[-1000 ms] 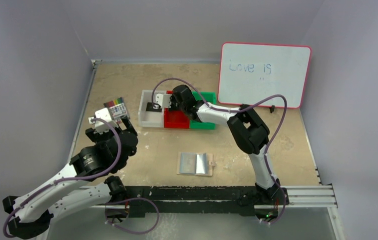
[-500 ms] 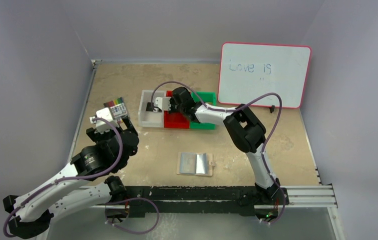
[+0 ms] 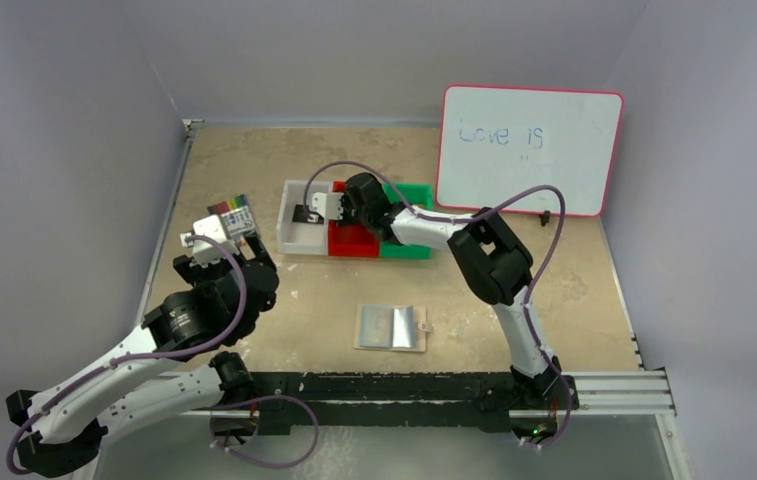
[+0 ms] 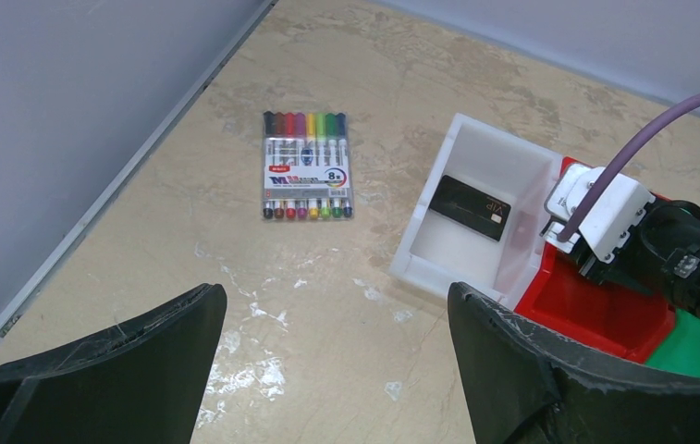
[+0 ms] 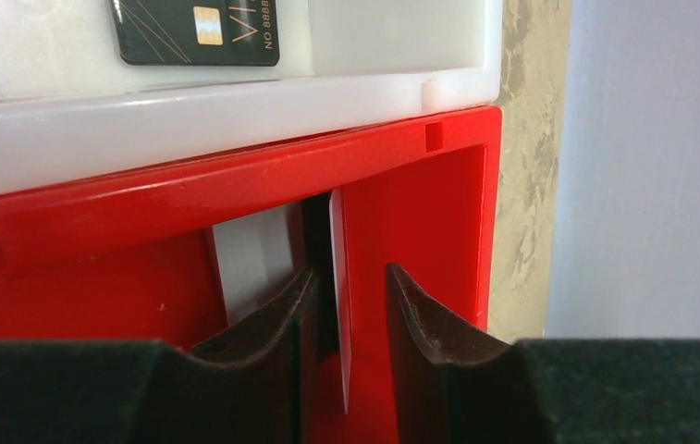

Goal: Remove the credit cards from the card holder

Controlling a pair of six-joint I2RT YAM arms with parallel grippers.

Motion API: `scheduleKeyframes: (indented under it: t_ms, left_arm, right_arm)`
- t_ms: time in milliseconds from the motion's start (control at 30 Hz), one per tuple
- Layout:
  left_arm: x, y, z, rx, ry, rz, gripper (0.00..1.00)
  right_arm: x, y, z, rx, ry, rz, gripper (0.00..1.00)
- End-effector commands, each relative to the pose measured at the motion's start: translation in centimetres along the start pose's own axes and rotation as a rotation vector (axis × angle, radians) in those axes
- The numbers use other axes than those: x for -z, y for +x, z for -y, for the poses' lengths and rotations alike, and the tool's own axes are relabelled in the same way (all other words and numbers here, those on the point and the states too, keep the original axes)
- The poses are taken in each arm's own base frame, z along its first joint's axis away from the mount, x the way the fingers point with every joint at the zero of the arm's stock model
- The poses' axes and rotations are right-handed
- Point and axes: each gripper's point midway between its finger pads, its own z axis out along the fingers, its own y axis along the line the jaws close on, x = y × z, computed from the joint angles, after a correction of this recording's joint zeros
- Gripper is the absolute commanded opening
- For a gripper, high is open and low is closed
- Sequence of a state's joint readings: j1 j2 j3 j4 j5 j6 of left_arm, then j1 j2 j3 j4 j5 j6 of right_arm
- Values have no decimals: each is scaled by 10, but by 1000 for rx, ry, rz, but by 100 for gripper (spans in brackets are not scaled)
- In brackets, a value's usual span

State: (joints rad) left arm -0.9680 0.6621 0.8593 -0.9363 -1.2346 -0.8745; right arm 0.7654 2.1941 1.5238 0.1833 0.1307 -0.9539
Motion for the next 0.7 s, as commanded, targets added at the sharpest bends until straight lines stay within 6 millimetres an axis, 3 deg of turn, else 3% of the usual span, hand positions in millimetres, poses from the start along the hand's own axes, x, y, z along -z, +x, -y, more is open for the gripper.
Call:
scheduleKeyframes:
  t_ms: [0, 133, 433, 667]
  left_arm:
    - [0, -10, 2, 24, -5, 21, 90]
    - [0, -10, 2, 25, -5, 21, 90]
    - [0, -9, 3, 17, -7, 19, 90]
    - [0, -9, 3, 18, -4, 17, 89]
  right_arm:
    - [25, -35, 43, -44, 66, 100, 36]
    - [38, -50, 47, -77, 35, 161, 46]
    - [60, -77, 57, -193, 16, 272, 47]
    - [41, -56, 45, -209, 32, 200, 47]
